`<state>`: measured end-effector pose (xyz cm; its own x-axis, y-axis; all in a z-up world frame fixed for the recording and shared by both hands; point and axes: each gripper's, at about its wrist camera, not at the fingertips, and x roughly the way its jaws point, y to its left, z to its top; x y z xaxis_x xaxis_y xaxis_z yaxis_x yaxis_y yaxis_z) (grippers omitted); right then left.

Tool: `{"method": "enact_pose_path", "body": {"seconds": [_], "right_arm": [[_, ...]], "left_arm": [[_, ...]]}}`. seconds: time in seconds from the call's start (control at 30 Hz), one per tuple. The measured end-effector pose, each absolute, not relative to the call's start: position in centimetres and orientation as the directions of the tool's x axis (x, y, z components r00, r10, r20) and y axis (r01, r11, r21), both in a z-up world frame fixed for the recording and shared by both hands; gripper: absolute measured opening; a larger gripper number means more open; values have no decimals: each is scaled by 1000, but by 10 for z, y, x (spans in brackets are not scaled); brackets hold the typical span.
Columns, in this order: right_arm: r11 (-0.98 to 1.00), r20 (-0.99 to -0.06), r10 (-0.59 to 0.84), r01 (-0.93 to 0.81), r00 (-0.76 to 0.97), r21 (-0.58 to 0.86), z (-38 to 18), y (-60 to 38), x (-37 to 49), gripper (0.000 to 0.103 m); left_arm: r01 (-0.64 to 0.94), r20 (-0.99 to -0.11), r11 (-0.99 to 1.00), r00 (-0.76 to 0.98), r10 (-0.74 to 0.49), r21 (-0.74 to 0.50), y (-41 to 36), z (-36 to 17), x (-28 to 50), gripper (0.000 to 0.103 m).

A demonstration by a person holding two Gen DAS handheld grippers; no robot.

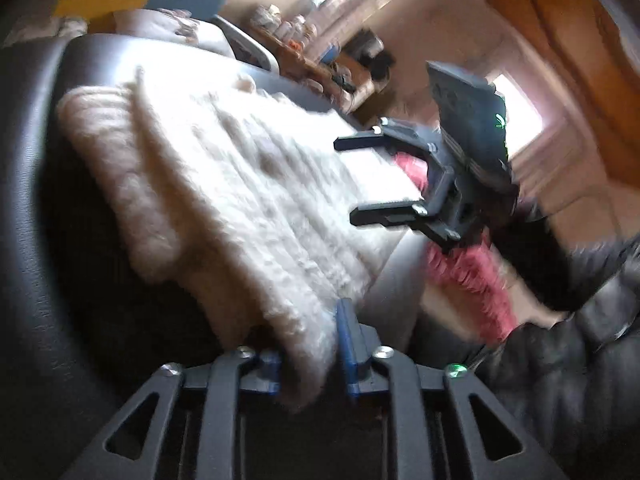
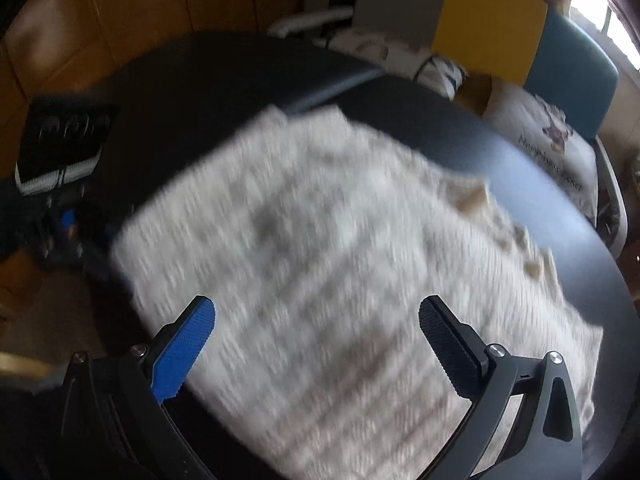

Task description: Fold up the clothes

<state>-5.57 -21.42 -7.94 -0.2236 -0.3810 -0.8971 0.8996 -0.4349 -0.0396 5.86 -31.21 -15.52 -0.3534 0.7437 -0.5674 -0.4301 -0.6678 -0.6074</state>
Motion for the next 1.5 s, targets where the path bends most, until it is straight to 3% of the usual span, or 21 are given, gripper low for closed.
{"method": "enact_pose_path", "body": {"seconds": [0.07, 0.2, 0.37, 0.57, 0.67, 0.77, 0.9, 1.1, 1.27, 1.4, 1.5], "right_arm": [[-459, -921, -296, 883, -255, -97, -99, -208, -66, 103], [-482, -892, -364, 874, -266, -64, -108, -198, -72, 103], [-496, -891, -374, 867, -259, -44, -99, -195, -71, 103], [-516, -887, -370, 855, -277, -51, -78, -160, -55, 103], [-553, -893, -345, 831, -288, -55, -82, -140, -53, 103], [-606, -895, -331, 795, -299, -42, -87, -123, -55, 103], [-690, -908, -285, 723, -308, -29, -99, -100, -63, 103], [-727, -875, -357, 685, -326, 42, -113, -79, -61, 103], [-729, -866, -377, 682, -328, 59, -111, -73, -60, 103], [-746, -837, -405, 662, -367, 71, -93, -64, -59, 103], [-786, -814, -393, 615, -427, 57, -86, -57, -68, 103]], "left_arm": [[-468, -584, -667, -333, 740, -579, -310, -153, 69, 8], [-417, -586, -678, -343, 734, -605, -328, -153, 79, 7], [-354, -618, -736, -400, 677, -577, -348, -131, 98, 17], [-402, -442, -710, -577, 687, -579, -358, -79, 139, 23], [-449, -426, -692, -559, 711, -566, -317, -73, 118, 23], [-444, -483, -715, -532, 695, -540, -274, -85, 83, 23], [-322, -672, -832, -491, 555, -451, -230, -125, 47, 23], [-185, -637, -862, -604, 479, -472, -227, -133, 62, 23], [-70, -624, -899, -697, 353, -431, -241, -106, 70, 43], [14, -643, -934, -728, 236, -358, -245, -98, 59, 43], [78, -708, -950, -685, 170, -303, -245, -108, 45, 44]]}}
